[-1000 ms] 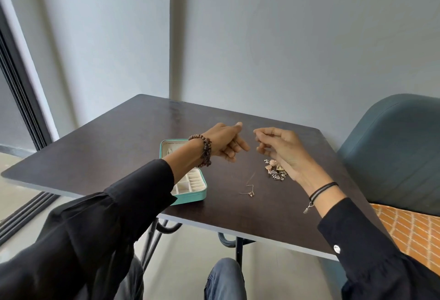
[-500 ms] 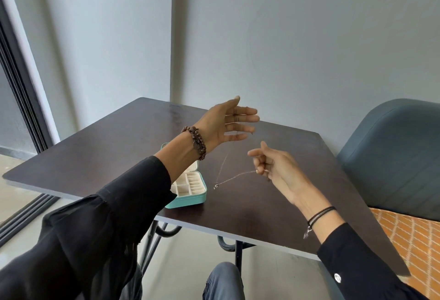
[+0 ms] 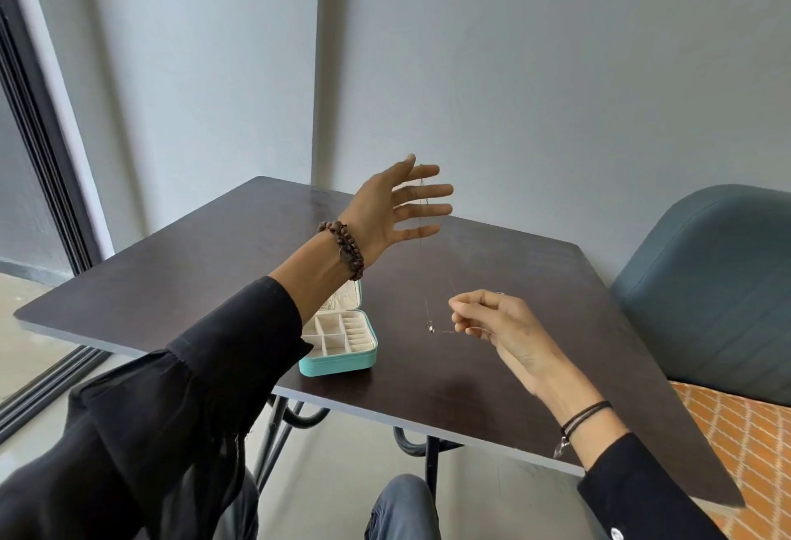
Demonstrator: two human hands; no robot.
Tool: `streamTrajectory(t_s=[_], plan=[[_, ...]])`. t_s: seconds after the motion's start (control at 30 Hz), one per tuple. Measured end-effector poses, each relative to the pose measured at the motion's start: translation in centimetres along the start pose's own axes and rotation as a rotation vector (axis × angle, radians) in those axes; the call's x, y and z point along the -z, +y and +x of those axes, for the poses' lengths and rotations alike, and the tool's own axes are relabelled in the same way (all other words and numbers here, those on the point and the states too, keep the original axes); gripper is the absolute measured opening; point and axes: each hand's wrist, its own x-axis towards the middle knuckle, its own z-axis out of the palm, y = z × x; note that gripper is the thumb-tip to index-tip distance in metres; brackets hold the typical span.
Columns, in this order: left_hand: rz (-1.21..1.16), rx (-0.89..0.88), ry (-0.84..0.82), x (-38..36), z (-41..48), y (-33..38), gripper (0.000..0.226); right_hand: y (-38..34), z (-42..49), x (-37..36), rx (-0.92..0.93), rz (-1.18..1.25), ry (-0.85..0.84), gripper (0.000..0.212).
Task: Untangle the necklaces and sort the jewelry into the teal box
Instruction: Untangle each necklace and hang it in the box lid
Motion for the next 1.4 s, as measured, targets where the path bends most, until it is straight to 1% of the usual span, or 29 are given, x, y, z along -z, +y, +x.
streamTrajectory(t_s=[0.13,0.33,0.4,0.53,0.7,0.8,0.97,1.13,1.4], plan=[[-0.024,-0.005,0.063,1.1,-0.1,-1.0,0.042,-0.5,-0.4,0.5,0.019,0.017,-0.002,0.019],[-0.235,0.003,0.205,3.1,0.3,-2.0,0.046,-1.9,-0.8,1.2,0.075,-0.029,-0.024,0.023],[-0.209,0.02,0.214,3.4,0.3,-2.2,0.047,-2.6,-0.7,1.1,0.1,-0.068,-0.037,0.021],[-0.031,0.073,0.158,2.7,-0.3,-3.0,0.045,-4.2,-0.4,0.2,0.175,-0.138,-0.064,0.015],[0.18,0.152,-0.023,0.8,-1.4,-4.1,0.047,-6.3,0.3,-1.3,0.253,-0.108,-0.085,0.02],[0.227,0.15,-0.092,-0.1,-2.1,-4.2,0.048,-7.1,0.6,-1.8,0.268,-0.1,-0.059,0.02],[0.28,0.145,-0.104,-0.4,-2.4,-3.8,0.055,-7.2,0.9,-2.1,0.266,-0.082,-0.001,0.018],[0.385,0.13,-0.105,-0.2,-2.4,-3.1,0.064,-6.7,0.6,-2.1,0.235,-0.079,0.013,0.016],[0.348,0.113,-0.121,-0.3,-2.3,-2.0,0.063,-6.6,0.1,-2.7,0.171,-0.013,-0.008,0.019]])
